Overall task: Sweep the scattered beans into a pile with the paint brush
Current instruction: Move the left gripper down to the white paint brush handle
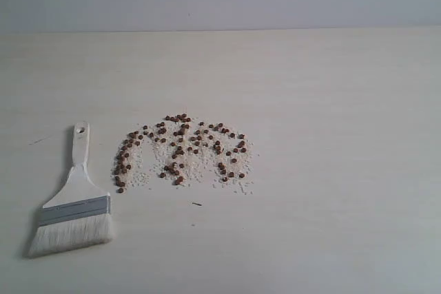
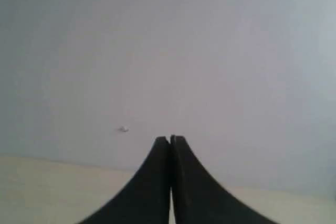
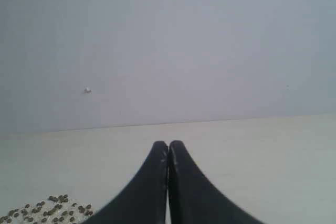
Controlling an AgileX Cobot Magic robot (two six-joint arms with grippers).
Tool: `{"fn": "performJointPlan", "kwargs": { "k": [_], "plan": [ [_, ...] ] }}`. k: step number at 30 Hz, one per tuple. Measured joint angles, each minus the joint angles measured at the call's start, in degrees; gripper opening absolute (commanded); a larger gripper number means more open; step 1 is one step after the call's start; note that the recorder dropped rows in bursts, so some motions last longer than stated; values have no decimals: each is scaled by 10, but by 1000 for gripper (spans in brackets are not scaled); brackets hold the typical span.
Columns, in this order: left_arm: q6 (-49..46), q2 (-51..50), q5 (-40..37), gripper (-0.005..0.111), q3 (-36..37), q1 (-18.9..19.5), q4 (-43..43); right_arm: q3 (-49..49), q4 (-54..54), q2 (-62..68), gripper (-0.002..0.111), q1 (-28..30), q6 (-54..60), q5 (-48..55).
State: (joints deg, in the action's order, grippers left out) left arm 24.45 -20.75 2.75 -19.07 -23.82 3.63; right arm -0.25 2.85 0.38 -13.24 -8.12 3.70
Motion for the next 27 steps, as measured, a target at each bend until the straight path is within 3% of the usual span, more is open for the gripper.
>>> {"fn": "performJointPlan", "kwargs": {
  "k": [6, 10, 15, 20, 27],
  "plan": [
    [-73, -251, -199, 0, -184, 0, 24, 0, 0, 0, 0, 0, 0, 0],
    [-32, -411, -329, 1, -279, 0, 82, 0, 0, 0, 0, 0, 0, 0],
    [14, -612, -492, 22, -383, 0, 124, 0, 0, 0, 0, 0, 0, 0],
    [15, -758, -537, 47, -439, 0, 77, 0, 0, 0, 0, 0, 0, 0],
    [-15, -887, -533, 47, -451, 0, 5, 0, 0, 0, 0, 0, 0, 0]
  ]
}}
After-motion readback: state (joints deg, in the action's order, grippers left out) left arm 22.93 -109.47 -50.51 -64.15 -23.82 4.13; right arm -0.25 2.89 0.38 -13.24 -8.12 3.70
